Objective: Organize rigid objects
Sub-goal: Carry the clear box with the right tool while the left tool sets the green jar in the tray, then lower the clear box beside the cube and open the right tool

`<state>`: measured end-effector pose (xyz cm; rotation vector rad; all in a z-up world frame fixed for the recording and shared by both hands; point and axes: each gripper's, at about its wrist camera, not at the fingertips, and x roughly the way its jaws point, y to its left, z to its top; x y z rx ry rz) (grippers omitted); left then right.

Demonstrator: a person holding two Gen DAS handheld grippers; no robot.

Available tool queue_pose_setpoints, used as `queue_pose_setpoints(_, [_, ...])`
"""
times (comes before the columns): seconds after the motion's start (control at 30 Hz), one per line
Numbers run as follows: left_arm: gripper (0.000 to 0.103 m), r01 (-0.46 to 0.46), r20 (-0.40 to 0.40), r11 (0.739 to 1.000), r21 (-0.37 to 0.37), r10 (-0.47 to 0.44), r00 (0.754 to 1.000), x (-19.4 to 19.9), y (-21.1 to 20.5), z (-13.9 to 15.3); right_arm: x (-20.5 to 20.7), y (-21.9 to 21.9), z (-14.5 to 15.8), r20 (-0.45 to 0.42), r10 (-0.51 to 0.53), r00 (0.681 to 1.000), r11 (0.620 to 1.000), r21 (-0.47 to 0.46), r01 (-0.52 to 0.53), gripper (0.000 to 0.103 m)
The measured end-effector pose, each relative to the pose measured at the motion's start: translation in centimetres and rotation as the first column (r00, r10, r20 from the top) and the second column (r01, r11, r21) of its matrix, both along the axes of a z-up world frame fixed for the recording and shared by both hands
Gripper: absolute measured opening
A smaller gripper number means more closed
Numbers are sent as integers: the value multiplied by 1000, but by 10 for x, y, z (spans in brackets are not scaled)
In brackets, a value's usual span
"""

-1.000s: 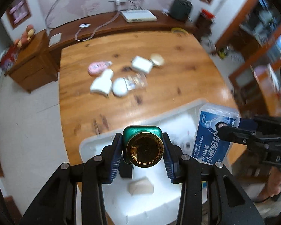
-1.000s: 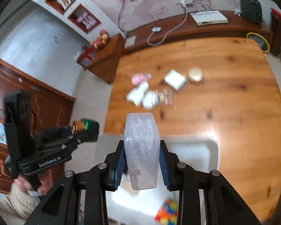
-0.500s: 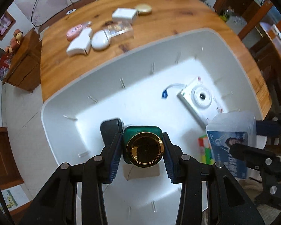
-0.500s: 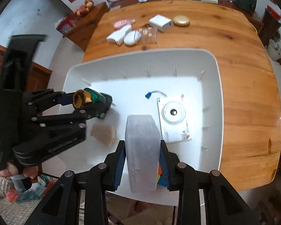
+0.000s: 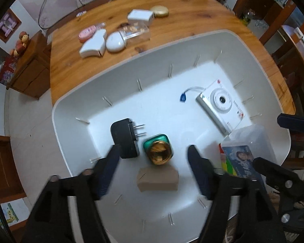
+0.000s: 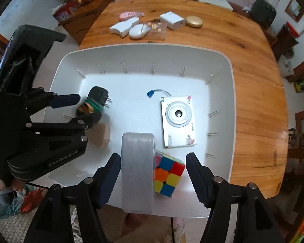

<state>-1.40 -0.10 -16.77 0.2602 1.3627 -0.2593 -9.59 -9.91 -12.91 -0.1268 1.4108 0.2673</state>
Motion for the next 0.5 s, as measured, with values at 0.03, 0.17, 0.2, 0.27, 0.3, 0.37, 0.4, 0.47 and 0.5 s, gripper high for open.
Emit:
queue_pose_setpoints(0.03, [83, 0, 9, 1000, -6, 0, 1000, 0, 0, 3, 1, 1, 1, 5, 1, 1000, 1000, -7, -1, 67])
queue_pose_setpoints(0.17, [83, -2, 36, 1000, -16, 3, 999, 2, -2, 14, 0, 4, 7, 42, 19, 999, 999, -39, -17, 67])
queue_pose_setpoints(0.2, [83, -2, 41, 1000, -21, 3, 999, 3, -3, 17, 0, 5, 9, 54, 28, 998, 999, -45, -25, 67])
queue_pose_setpoints(0.27, [83, -3, 52, 999, -32, 5, 999, 5, -3, 22, 1, 7, 12, 70, 41, 997, 998, -58, -37, 67])
queue_pose_setpoints(0.3, [83, -3, 58, 999, -36, 5, 998, 6, -3, 24, 2, 8, 14, 81, 49, 995, 997, -68, -44, 67])
queue_pose_setpoints(0.37, [83, -2, 75, 999, -40, 5, 997, 7, -3, 29, 3, 9, 16, 91, 58, 994, 996, -74, -51, 67])
queue_pose_setpoints(0.4, [83, -2, 81, 999, -41, 6, 997, 8, -3, 31, 4, 9, 17, 96, 61, 994, 995, -80, -53, 67])
queue_pose_setpoints(0.47, [83, -1, 95, 999, -46, 6, 995, 8, -4, 36, 6, 9, 18, 100, 63, 993, 995, -83, -54, 67])
queue_pose_setpoints(0.5, [83, -1, 102, 999, -48, 6, 995, 8, -3, 39, 8, 9, 18, 102, 63, 993, 995, -85, -55, 67])
